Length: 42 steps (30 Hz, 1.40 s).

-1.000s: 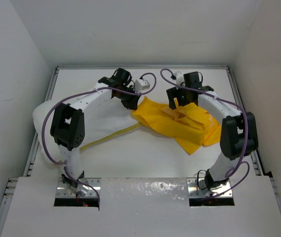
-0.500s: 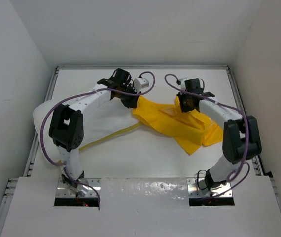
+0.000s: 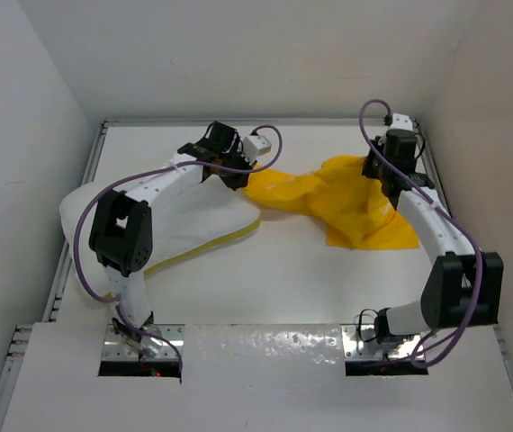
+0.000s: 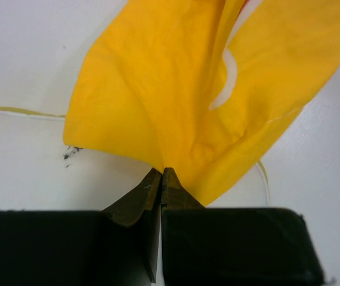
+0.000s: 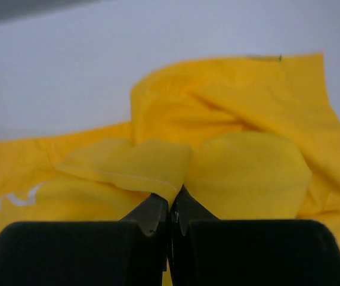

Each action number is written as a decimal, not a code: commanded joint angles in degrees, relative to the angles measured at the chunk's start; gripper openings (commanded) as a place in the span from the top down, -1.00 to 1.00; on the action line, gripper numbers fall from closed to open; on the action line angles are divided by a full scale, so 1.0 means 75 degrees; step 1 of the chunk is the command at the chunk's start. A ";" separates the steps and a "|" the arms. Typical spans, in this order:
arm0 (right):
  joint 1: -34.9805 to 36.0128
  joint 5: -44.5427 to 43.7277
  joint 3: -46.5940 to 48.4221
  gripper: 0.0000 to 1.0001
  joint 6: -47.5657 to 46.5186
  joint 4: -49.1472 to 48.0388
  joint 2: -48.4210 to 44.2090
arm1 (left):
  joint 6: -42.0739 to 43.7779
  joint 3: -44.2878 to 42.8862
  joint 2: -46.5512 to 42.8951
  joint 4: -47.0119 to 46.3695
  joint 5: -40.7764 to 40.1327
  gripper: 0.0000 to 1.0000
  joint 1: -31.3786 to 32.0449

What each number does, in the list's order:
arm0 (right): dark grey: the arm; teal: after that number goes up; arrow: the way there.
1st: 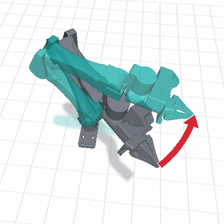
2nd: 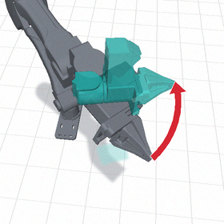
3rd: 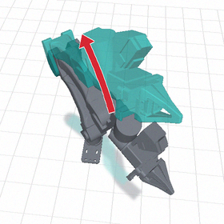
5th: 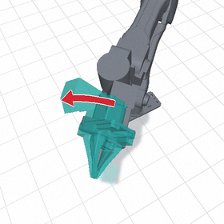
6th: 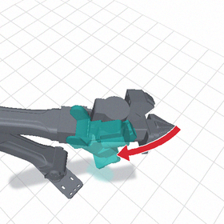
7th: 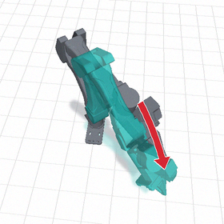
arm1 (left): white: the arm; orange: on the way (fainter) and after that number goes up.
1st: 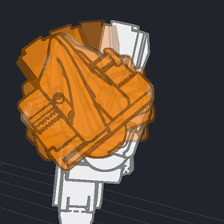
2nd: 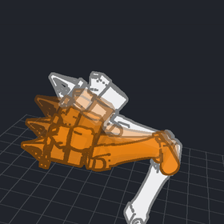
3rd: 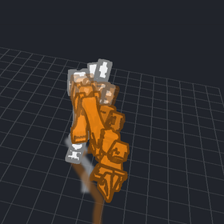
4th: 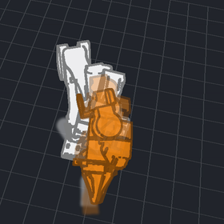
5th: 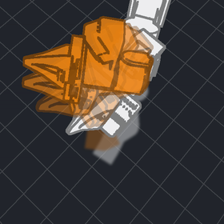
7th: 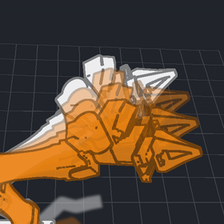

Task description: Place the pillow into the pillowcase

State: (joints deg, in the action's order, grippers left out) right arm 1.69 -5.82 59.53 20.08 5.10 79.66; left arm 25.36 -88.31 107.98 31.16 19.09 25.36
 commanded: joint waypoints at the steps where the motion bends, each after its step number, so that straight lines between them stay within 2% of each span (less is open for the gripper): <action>1: 0.0055 0.0437 0.0057 1.00 -0.0157 0.0890 0.0266 | 0.0087 -0.0248 -0.0218 -0.0252 -0.0400 1.00 -0.0136; 2: 0.0044 0.0437 -0.0003 1.00 -0.0227 0.0901 0.0231 | 0.0098 -0.0260 -0.0218 -0.0252 -0.0482 1.00 -0.0136; 4: 0.0055 0.0425 -0.0155 0.99 -0.0309 0.1217 0.0231 | 0.0226 -0.0353 -0.0218 -0.0112 -0.0565 0.78 -0.0171; 5: 0.0044 0.0460 -0.0225 0.90 -0.0263 0.1380 0.0219 | 0.0285 -0.0400 -0.0207 -0.0065 -0.0565 0.35 -0.0159; 6: 0.0055 0.0402 -0.0296 0.74 -0.0193 0.1858 0.0230 | 0.0321 -0.0470 -0.0206 -0.0030 -0.0542 0.18 -0.0136; 7: 0.0055 0.0262 -0.0459 0.43 -0.0065 0.2129 0.0231 | 0.0356 -0.0494 -0.0183 0.0040 -0.0472 -0.11 -0.0136; 8: 0.0044 -0.0249 -0.0542 -0.07 0.0169 0.2573 0.0231 | 0.0368 -0.0506 -0.0171 0.0053 -0.0425 -0.20 -0.0113; 9: 0.0032 -0.0568 -0.0705 -0.27 0.0299 0.2717 0.0196 | 0.0380 -0.0495 -0.0137 0.0041 -0.0390 -0.28 -0.0089; 10: 0.0009 -0.0861 -0.0788 -0.37 0.0404 0.2788 0.0161 | 0.0449 -0.0483 -0.0113 0.0064 -0.0366 -0.34 -0.0054; 12: -0.0097 -0.1563 -0.0789 -0.40 0.0615 0.2812 0.0113 | 0.0543 -0.0471 0.0004 0.0100 -0.0238 -0.39 0.0075; 14: -0.0190 -0.1836 -0.0567 -0.21 0.0814 0.2835 0.0148 | 0.0649 -0.0494 0.0074 0.0076 -0.0097 -0.45 0.0238; 15: -0.0191 -0.1779 -0.0299 0.00 0.0792 0.2708 0.0172 | 0.0707 -0.0529 0.0121 0.0088 0.0182 -0.49 0.0297; 16: -0.0191 -0.1604 -0.0192 0.68 0.0711 0.2544 0.0184 | 0.0812 -0.0576 0.0145 0.0111 0.0336 -0.54 0.0379; 17: -0.0167 -0.1254 -0.0086 0.94 0.0246 0.2368 0.0195 | 0.0860 -0.0646 0.0180 0.0100 0.0511 -0.56 0.0531; 18: -0.0121 -0.0798 0.0065 1.00 -0.0060 0.1972 0.0195 | 0.0907 -0.0774 0.0227 0.0065 0.0884 -0.59 0.0602; 19: -0.0016 -0.0202 0.0125 0.92 -0.0377 0.1759 0.0195 | 0.0919 -0.0834 0.0250 0.0041 0.1039 -0.66 0.0684; 20: 0.0287 -0.0022 0.0172 0.69 -0.1157 0.1490 0.0195 | 0.0919 -0.0939 0.0297 0.0006 0.1214 -0.67 0.0858; 21: 0.0452 0.0154 0.0277 0.29 -0.1617 0.1418 0.0219 | 0.0919 -0.0986 0.0390 -0.0087 0.1390 -0.69 0.0953; 22: 0.0616 0.0550 0.0371 -0.32 -0.2040 0.1429 0.0312 | 0.0919 -0.1045 0.0449 -0.0111 0.1450 -0.70 0.1070; 23: 0.0885 0.0658 0.0464 -0.46 -0.2624 0.1557 0.0371 | 0.0919 -0.1138 0.0566 -0.0135 0.1590 -0.72 0.1292; 24: 0.0969 0.0706 0.0651 -0.51 -0.2885 0.1604 0.0441 | 0.0884 -0.1162 0.0637 -0.0239 0.1672 -0.74 0.1387; 28: 0.0993 0.0741 0.0969 -0.57 -0.2853 0.1640 0.0862 | 0.0416 -0.0859 0.0953 -0.0895 0.2013 -0.74 0.1657; 29: 0.1004 0.0741 0.1016 -0.57 -0.2853 0.1559 0.0921 | 0.0229 -0.0579 0.1104 -0.1279 0.1920 -0.69 0.1680; 32: 0.0993 0.1336 0.0993 -0.51 -0.3004 0.1301 0.1213 | -0.0496 0.0065 0.1281 -0.1890 0.1465 -0.12 0.1646; 33: 0.0993 0.1536 0.1028 -0.49 -0.3074 0.1277 0.1354 | -0.0743 0.0230 0.1293 -0.2067 0.1358 0.23 0.1611; 35: 0.0993 0.2213 0.1295 -0.48 -0.3204 0.1451 0.1902 | -0.1375 0.0688 0.1293 -0.2534 0.1263 0.44 0.1342; 37: 0.0993 0.2684 0.1554 -0.49 -0.3239 0.1627 0.2314 | -0.1951 0.0864 0.1294 -0.2654 0.1321 0.49 0.1131; 39: 0.1004 0.3130 0.1766 -0.49 -0.3275 0.1687 0.2806 | -0.2011 0.0970 0.1247 -0.2526 0.1275 0.44 0.0896; 42: 0.1261 0.2385 0.1789 -0.49 -0.3565 0.1452 0.3335 | -0.1766 0.1029 0.1165 -0.2186 0.1321 0.36 0.0685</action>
State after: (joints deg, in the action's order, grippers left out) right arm 9.63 11.84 70.63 -3.44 17.50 102.52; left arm 13.76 -80.60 118.83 16.62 29.23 32.23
